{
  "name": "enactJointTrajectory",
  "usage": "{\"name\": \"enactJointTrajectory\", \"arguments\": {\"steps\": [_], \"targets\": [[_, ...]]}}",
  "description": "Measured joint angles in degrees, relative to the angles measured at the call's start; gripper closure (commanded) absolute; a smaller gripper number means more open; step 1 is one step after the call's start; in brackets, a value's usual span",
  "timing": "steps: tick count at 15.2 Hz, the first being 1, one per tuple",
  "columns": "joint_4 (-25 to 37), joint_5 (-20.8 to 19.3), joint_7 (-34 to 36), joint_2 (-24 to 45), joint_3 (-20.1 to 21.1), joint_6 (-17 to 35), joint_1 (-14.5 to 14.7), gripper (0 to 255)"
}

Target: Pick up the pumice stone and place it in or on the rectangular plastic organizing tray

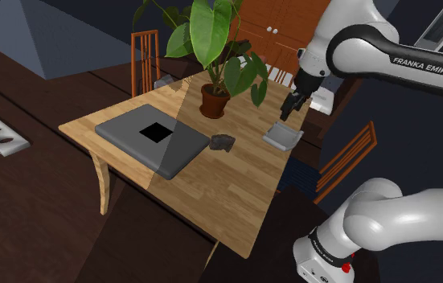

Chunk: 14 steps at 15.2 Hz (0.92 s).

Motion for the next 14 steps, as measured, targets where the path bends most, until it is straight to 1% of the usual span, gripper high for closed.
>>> {"name": "enactJointTrajectory", "arguments": {"steps": [7,12,14], "targets": [[-3.3,-1.3,-8.4,9.9,-4.7,13.9,1.1,0],[-2.6,-0.9,-14.4,19.3,-7.5,23.0,2.3,0],[-1.0,-0.3,-17.4,24.1,-8.7,26.4,2.6,0]]}}
